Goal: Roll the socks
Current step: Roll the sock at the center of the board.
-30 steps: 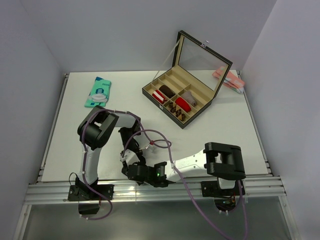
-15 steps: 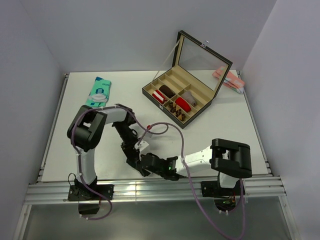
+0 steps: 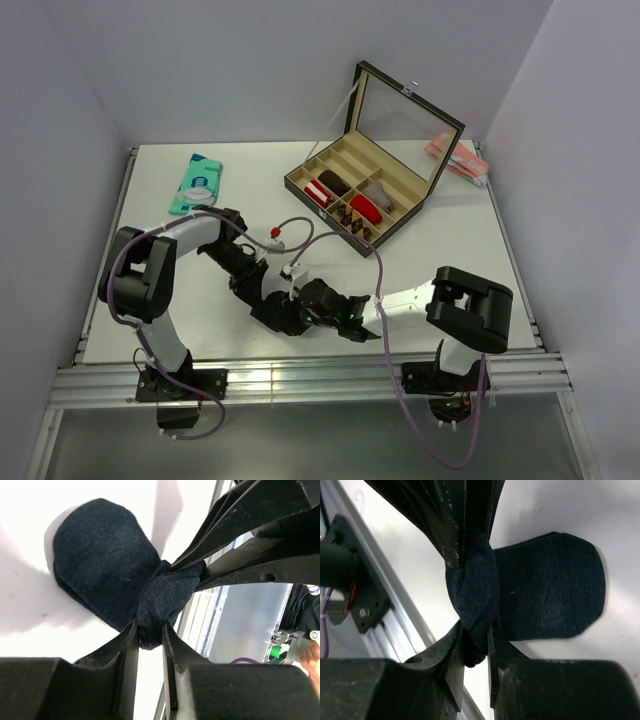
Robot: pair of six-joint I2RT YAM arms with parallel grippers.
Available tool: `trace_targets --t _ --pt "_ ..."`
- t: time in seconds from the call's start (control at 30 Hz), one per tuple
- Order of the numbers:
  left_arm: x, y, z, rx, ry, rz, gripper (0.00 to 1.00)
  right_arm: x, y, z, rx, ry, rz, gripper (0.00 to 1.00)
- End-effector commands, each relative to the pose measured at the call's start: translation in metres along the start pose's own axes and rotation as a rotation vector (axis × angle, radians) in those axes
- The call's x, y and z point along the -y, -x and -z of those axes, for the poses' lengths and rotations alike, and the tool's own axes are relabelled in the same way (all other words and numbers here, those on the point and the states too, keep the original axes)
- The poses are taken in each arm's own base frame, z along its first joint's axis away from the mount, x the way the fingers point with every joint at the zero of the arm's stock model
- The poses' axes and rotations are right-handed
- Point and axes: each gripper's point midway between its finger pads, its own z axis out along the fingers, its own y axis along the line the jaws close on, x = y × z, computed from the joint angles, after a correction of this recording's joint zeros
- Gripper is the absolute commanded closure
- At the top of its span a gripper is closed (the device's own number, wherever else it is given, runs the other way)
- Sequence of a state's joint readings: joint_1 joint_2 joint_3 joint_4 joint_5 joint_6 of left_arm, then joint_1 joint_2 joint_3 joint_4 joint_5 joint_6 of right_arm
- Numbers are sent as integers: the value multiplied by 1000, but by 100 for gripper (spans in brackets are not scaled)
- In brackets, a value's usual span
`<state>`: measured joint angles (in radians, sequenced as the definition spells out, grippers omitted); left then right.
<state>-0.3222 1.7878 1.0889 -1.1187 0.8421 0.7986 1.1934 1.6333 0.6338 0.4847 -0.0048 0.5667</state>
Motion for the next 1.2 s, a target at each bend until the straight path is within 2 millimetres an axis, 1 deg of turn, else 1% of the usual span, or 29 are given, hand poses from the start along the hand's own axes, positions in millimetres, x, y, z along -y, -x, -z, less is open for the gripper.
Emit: trace_targets --t 0.0,0.1,0.2,0.27,0.3,0.37,0.4,0.47,0.5,0.53,0.57,0.6,0.63,0.67,0.7,0.73,0.77,0.8,0.83,0.87,0.9,0.93,0.97,1.0,1.03,1.07,1.1,1.13,1.17 --pt "-15 4 7 41 86 -92 74 6 -56 13 -227 30 7 99" --pt "-16 -1 6 38 95 -99 74 4 -61 11 -261 57 4 99" --pt "-15 -3 8 44 112 -115 72 2 -72 7 -310 76 -6 99" --pt "-16 0 13 62 148 -138 70 3 -77 4 -333 85 -19 100" --pt "-17 -3 13 61 161 -134 69 3 -79 4 -343 89 -24 100" --pt "-19 4 19 94 208 -159 68 5 -81 4 -354 83 -35 100" --pt "-21 3 20 101 231 -159 68 7 -84 5 -360 81 -40 100" --pt "-18 12 29 152 286 -176 68 7 -87 7 -379 90 -69 100" --pt "-18 22 38 204 343 -228 68 10 -86 7 -385 84 -85 100" --pt "-18 27 44 229 384 -243 68 8 -86 8 -404 102 -103 100" --pt "-18 32 50 263 421 -251 66 8 -86 8 -413 108 -120 100" --pt "-16 34 52 288 449 -260 65 13 -85 8 -422 107 -141 100" --pt "-12 51 70 364 529 -336 63 12 -83 7 -435 111 -155 100" --pt "-11 56 79 393 582 -339 59 12 -83 8 -459 123 -174 100" --pt "-10 59 87 420 623 -351 57 19 -82 7 -468 110 -197 100" --pt "-2 73 105 486 695 -417 53 20 -79 7 -488 105 -212 99" --pt "-3 75 115 503 747 -419 40 20 -79 8 -507 113 -222 100" --pt "2 83 127 531 784 -443 27 20 -78 10 -522 114 -238 99" --pt "9 90 137 560 811 -461 14 26 -76 9 -544 105 -264 99" --pt "13 97 149 591 841 -450 1 27 -74 10 -557 104 -280 99" --pt "14 101 153 607 850 -431 1 29 -73 10 -567 102 -289 100" --pt "14 99 151 602 831 -389 0 34 -70 10 -580 91 -310 100" --pt "20 104 155 599 812 -387 1 36 -69 10 -590 93 -320 100" --pt "19 104 145 572 749 -369 1 36 -68 11 -602 99 -333 100" --pt "23 100 138 538 703 -365 0 38 -65 10 -608 93 -351 99" --pt "24 97 134 509 683 -382 0 42 -64 9 -614 93 -374 100" --pt "23 90 130 491 680 -383 1 42 -62 9 -631 97 -393 99" --pt "20 87 129 488 704 -402 0 44 -62 9 -639 92 -398 100" --pt "12 78 119 469 728 -442 0 48 -62 7 -650 79 -410 99"
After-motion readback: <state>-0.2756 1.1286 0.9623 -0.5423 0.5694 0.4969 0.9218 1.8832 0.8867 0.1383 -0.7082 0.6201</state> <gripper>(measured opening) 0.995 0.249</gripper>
